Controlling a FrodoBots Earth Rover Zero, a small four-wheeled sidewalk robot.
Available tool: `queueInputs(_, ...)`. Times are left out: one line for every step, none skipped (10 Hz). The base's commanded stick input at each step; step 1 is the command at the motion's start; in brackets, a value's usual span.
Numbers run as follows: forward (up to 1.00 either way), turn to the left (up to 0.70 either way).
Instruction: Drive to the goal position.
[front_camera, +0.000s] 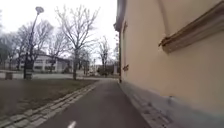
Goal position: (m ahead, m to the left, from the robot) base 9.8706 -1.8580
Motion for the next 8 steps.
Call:
queueInputs(1.0, 0.0)
queueInputs(1.0, 0.0)
queueInputs(1.0, 0.0)
queueInputs(1.0, 0.0)
queueInputs(1.0, 0.0)
queueInputs(1.0, 0.0)
queueInputs(1.0, 0.0)
queueInputs(1.0, 0.0)
